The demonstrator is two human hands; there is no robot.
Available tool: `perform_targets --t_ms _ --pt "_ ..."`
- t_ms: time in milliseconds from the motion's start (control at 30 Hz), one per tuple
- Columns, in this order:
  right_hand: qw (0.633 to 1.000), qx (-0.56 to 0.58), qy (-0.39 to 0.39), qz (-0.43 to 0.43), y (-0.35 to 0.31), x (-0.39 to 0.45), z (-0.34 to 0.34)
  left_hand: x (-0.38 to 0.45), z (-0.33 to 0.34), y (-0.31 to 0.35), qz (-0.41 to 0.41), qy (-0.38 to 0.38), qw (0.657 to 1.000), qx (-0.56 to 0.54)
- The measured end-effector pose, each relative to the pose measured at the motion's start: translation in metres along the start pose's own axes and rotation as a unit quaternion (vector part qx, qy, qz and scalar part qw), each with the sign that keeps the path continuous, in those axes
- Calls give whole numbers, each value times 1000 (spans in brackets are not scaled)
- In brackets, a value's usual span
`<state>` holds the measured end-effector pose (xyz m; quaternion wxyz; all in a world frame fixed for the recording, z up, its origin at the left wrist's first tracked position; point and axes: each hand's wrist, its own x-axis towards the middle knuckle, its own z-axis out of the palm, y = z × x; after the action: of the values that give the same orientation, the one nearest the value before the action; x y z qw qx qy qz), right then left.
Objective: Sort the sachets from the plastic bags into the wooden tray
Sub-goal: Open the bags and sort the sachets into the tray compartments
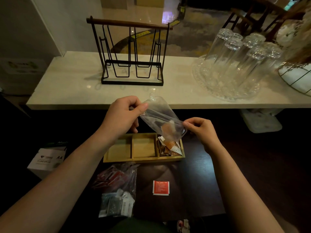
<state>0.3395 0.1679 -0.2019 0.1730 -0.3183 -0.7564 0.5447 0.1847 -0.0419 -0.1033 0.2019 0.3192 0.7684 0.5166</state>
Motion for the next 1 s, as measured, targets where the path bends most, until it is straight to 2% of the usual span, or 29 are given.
perform_targets --t_ms 167,300,567,833,1000 --pt "999 27 -5 -19 -1 -7 -2 -6 3 14 38 -7 998 43" --pt "997 51 20 -46 -4 -10 1 -10 4 28 86 16 994 60" --pt "995 73 50 -52 -7 -11 3 -12 6 35 130 28 988 76" --pt "998 47 37 -36 0 -17 -3 -11 -1 9 99 51 990 87" --pt "992 39 121 14 24 -23 -5 -19 -1 -20 62 37 993 94"
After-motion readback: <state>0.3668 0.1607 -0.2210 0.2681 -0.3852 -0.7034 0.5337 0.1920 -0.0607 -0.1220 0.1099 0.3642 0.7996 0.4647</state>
